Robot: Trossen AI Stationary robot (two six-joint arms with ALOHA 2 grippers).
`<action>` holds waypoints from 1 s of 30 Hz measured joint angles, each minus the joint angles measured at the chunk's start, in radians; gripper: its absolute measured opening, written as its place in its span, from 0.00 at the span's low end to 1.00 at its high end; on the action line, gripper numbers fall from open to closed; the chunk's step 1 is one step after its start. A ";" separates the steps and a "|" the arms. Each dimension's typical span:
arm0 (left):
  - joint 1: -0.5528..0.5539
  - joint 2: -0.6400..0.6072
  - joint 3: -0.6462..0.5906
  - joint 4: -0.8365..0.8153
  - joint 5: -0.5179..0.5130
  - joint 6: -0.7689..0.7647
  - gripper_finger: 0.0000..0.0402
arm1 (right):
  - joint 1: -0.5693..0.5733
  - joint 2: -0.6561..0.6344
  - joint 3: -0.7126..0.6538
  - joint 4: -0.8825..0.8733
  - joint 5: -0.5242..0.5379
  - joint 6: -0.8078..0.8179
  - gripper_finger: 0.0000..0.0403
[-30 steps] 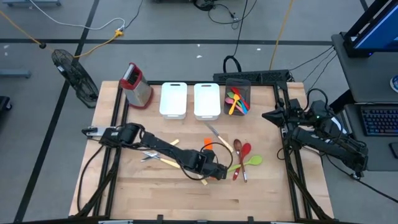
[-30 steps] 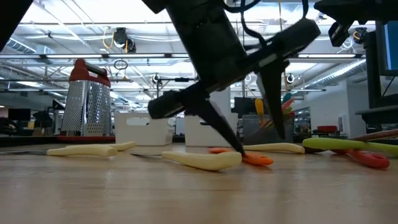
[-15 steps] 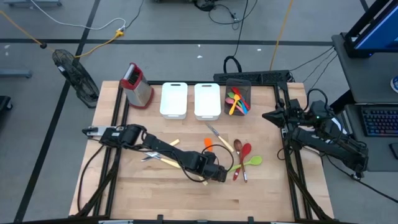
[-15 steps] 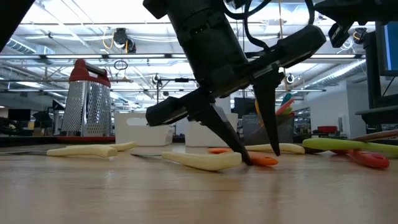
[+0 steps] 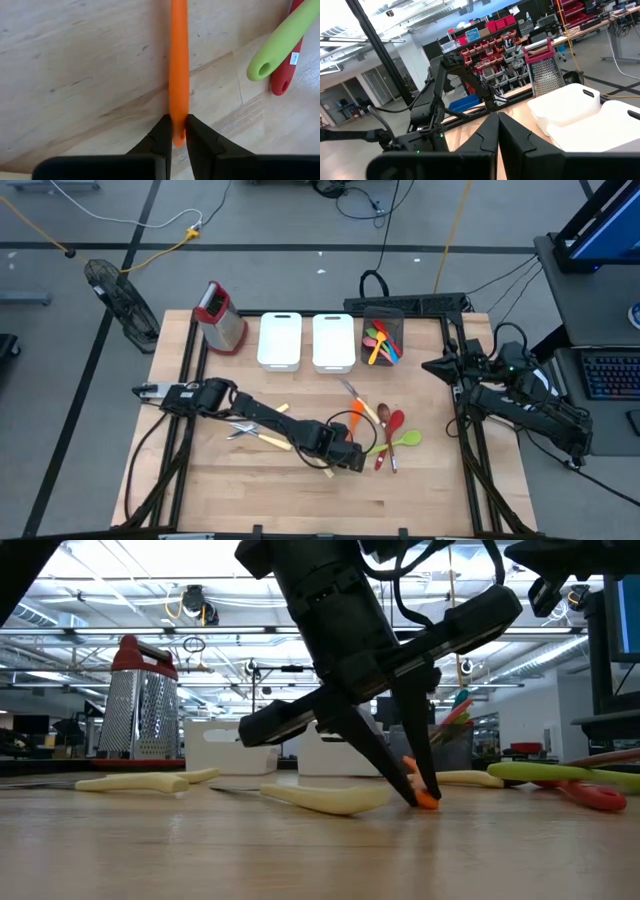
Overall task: Pick & Place Kitchen Items
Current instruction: Put the orange spatula into the black bin
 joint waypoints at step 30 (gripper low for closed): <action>-0.009 -0.018 -0.003 0.016 -0.019 -0.020 0.01 | 0.000 0.000 0.000 0.000 0.020 0.024 0.01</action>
